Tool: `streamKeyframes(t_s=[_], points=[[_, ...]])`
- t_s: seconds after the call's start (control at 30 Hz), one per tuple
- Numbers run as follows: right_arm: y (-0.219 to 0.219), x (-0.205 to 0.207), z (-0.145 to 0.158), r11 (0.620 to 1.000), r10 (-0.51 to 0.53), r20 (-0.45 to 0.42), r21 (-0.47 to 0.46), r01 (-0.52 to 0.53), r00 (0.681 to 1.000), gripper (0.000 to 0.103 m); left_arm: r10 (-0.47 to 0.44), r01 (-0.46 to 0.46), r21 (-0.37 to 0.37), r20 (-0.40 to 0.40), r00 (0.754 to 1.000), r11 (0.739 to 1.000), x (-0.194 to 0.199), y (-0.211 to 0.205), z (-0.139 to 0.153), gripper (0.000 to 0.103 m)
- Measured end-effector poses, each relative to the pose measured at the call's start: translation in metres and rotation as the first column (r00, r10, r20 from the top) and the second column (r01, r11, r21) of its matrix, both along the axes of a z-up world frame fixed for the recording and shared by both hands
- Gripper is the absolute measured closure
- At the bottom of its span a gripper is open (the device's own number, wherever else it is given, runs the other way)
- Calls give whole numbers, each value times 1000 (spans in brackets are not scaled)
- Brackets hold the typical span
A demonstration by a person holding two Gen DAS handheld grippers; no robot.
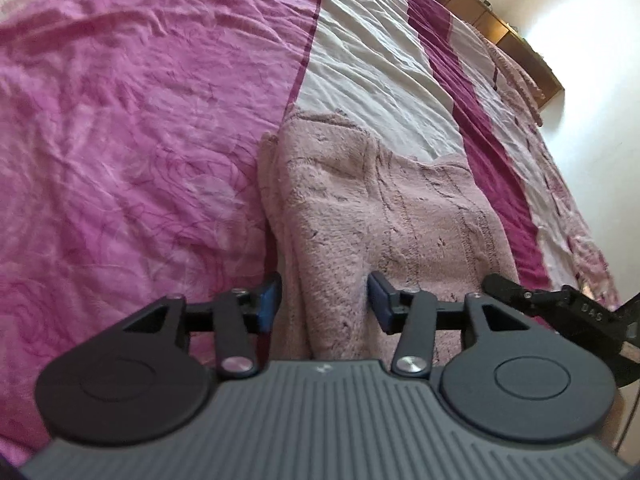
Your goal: Fold small clothes
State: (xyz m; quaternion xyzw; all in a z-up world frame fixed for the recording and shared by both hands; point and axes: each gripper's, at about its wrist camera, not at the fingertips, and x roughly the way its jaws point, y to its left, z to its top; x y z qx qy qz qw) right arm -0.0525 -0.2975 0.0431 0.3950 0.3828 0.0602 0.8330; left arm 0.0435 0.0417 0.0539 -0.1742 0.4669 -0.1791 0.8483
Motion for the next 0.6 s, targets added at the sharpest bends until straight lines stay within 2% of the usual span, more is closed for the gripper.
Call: streamKeyframes(t_s=[0.07,0.13,0.17,0.2,0.27,0.37,0.5,0.6], points=[[3,-3,9,999,-3,8,-32,3,1000,34,4,-5,30,13,1000,1000,-6,0,6,51],[4,-8,19,997,-2,20,-74,3,1000,33,10,-12,81,26,1000,997,-13,-1,13,43],[5,-12,24,995,1,28,-95,2,1000,31,13,-16,109,34,999,994,-16,-1,15,40],[6,-16,28,994,5,37,-112,-1,999,28,16,-22,142,46,999,990,-21,-2,18,34],[9,-25,40,988,19,58,-152,-10,998,23,21,-34,189,73,997,981,-30,-2,23,31],[16,-39,54,975,51,82,-220,-32,995,18,14,-33,217,86,996,976,-43,-2,27,29],[24,-57,66,959,88,84,-276,-61,993,14,19,-38,236,81,997,971,-59,-5,27,21],[30,-69,69,948,108,77,-307,-79,991,12,17,-41,269,93,996,962,-73,-10,26,21]])
